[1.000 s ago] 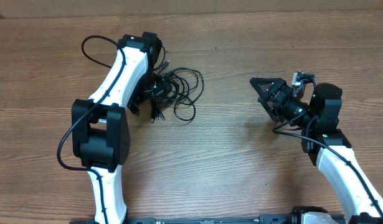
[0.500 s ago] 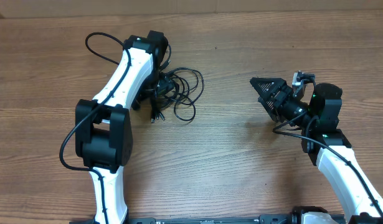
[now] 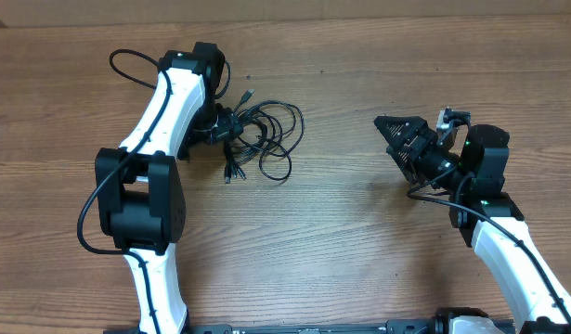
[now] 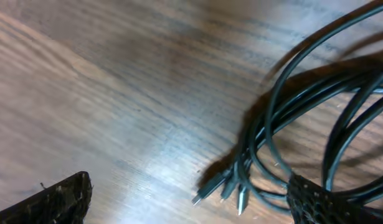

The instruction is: Untangle cables

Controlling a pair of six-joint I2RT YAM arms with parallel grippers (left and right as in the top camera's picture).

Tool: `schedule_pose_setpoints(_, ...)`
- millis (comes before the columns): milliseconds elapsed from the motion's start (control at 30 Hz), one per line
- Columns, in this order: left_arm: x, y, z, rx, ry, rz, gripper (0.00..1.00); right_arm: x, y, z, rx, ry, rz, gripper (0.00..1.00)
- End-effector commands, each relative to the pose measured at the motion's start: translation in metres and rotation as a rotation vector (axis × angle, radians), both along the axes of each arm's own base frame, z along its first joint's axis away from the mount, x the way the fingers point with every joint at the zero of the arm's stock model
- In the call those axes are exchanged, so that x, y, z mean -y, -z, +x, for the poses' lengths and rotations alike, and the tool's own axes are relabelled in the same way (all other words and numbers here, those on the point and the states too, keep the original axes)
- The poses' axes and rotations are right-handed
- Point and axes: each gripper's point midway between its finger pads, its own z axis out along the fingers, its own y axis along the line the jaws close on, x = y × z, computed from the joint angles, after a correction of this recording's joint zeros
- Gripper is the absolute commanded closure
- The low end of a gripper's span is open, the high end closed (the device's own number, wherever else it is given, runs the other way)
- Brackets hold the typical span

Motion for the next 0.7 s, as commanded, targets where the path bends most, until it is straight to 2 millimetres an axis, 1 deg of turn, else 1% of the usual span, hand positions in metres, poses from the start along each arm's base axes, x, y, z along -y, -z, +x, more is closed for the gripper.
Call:
schedule_pose_setpoints(0, 0.004, 0.016, -0.005, -0.024, 0.021, 0.021, 0.00, 0.006, 0.002, 0.002, 0.004, 0.024, -0.018, 0.00)
schedule_pose_setpoints(100, 0.005, 0.029, -0.011, -0.033, -0.001, 0.025, 0.00, 0.007, 0.003, 0.003, 0.000, 0.034, -0.023, 0.00)
schedule_pose_setpoints(200, 0.004, 0.051, -0.027, -0.066, -0.058, 0.030, 0.00, 0.008, 0.006, 0.002, -0.014, 0.037, -0.024, 0.00)
schedule_pose_setpoints(300, 0.007, 0.061, -0.031, -0.071, -0.060, 0.008, 0.01, 0.008, 0.006, 0.002, -0.014, 0.037, -0.024, 0.00)
schedule_pose_setpoints(467, 0.011, 0.065, -0.026, -0.045, -0.052, -0.001, 0.00, 0.007, 0.006, 0.002, -0.014, 0.037, -0.024, 0.00)
schedule_pose_setpoints(633, 0.023, 0.066, -0.017, -0.002, -0.039, -0.012, 0.00, 0.008, 0.006, 0.002, -0.014, 0.038, -0.025, 0.00)
schedule_pose_setpoints(667, 0.025, 0.066, -0.016, 0.006, -0.034, -0.013, 0.06, 0.008, 0.006, 0.002, -0.014, 0.037, -0.025, 0.00)
